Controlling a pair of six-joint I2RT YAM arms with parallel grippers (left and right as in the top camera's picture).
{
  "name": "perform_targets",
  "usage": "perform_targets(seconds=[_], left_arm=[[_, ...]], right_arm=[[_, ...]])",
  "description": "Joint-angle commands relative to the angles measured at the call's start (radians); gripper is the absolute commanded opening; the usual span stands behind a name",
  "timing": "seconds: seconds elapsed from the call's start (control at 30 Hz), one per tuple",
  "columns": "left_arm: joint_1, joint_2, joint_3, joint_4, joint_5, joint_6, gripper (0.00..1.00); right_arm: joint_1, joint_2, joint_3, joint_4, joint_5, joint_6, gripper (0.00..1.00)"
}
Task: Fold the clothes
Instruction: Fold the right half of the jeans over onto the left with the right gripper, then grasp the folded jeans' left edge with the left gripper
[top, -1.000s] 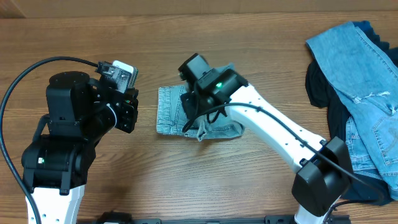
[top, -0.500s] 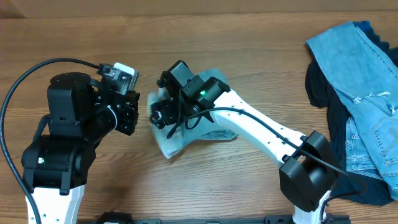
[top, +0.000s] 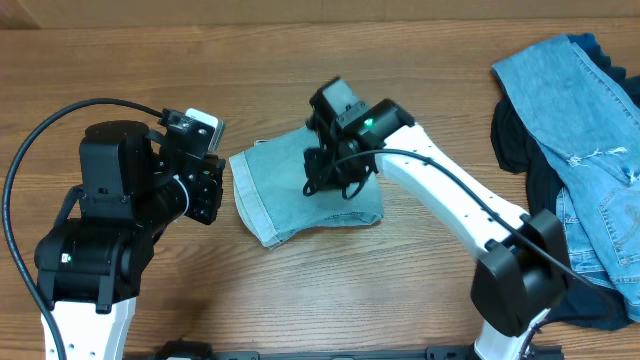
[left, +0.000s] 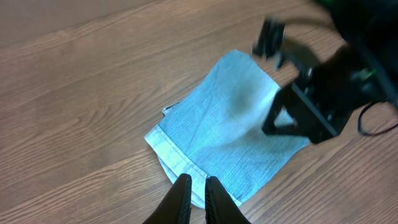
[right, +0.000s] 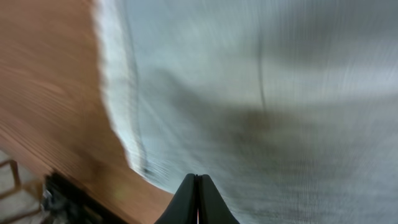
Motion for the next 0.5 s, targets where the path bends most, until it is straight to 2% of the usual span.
perform_targets(seconds=[0.0,0.2,0.27,0.33,0.37,0.4,0.43,0.47], left_arm=[[0.006,-0.018,0.019,-0.004,0.015,-0.011,0.13],[0.006,-0.016,0.019,-0.017,0.015,-0.023,0.14],[0.006,-0.005,0.016,-0.034,0.015,-0.027,0.17],[0.006,0.016,0.000,-0.034,0.015,-0.029,0.18],[0.006,0.039,-0.017,-0.034,0.019,-0.037,0.32],[0.006,0.060,-0.034,-0.032,0.042,-0.036,0.48],[0.006,0.088,-0.051,-0.029,0.069,-0.036,0.58],[0.006,0.113,-0.061,-0.030,0.085,-0.037,0.79]], right_arm=[[0.003,0.060,-0.079,0.003,-0.053,0.031,0.04],[0.003,0.149,-0.081,-0.039,-0.077,0.052,0.04],[-0.011,0.136,-0.022,-0.090,-0.069,0.037,0.04],[-0.037,0.066,0.074,-0.162,0.037,0.024,0.04],[-0.056,-0.003,0.115,-0.185,0.111,0.025,0.04],[-0.074,-0.071,0.126,-0.182,0.143,0.025,0.16],[-0.092,-0.124,0.125,-0.180,0.157,0.024,0.37],[-0.109,-0.159,0.125,-0.184,0.164,0.021,0.57]])
